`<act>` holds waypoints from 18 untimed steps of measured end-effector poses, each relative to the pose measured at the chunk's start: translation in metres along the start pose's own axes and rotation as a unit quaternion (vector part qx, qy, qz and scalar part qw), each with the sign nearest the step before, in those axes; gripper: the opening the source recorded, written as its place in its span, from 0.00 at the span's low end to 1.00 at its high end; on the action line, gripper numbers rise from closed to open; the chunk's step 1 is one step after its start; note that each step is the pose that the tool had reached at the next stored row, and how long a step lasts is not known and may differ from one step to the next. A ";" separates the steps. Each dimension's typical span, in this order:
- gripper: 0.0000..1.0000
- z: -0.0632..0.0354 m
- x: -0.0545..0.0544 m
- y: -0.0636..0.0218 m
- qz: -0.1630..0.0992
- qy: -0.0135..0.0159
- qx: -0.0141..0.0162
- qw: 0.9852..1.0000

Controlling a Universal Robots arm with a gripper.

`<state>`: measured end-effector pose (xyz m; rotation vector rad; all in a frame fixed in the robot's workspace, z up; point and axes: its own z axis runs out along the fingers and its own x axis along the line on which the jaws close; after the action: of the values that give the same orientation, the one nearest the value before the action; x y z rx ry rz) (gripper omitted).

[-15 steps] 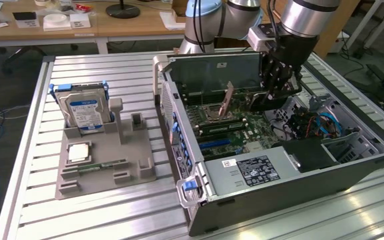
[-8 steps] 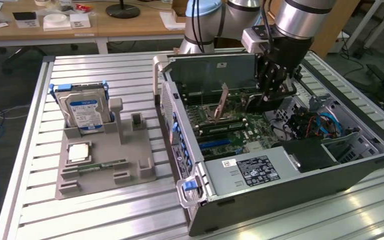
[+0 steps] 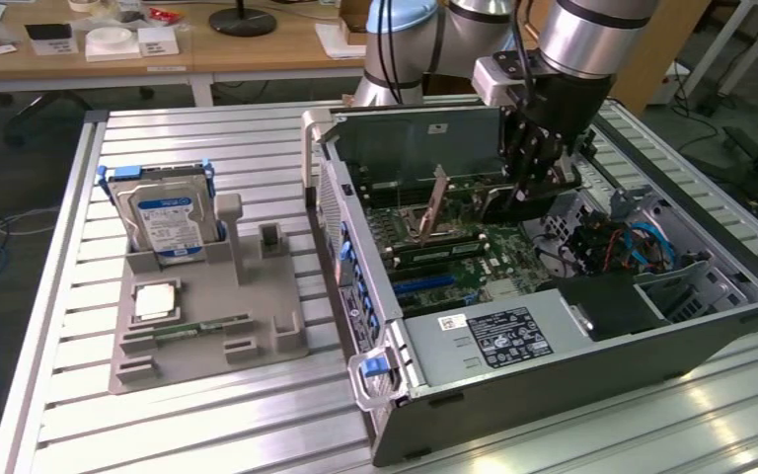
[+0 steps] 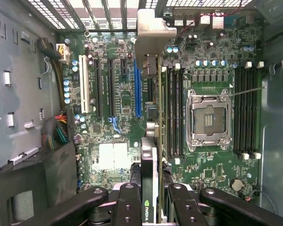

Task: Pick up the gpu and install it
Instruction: 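Insert the gpu into the slot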

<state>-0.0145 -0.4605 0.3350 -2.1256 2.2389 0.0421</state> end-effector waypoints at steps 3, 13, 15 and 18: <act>0.27 0.0002 0.001 0.0001 0.000 0.000 0.000 1.000; 0.27 0.0043 0.002 0.0008 0.000 0.000 0.000 1.000; 0.27 0.0044 0.002 0.0009 0.000 0.000 0.000 1.000; 0.27 0.0062 0.003 0.0019 0.000 0.000 0.000 1.000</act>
<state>-0.0164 -0.4626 0.3286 -2.1247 2.2388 0.0417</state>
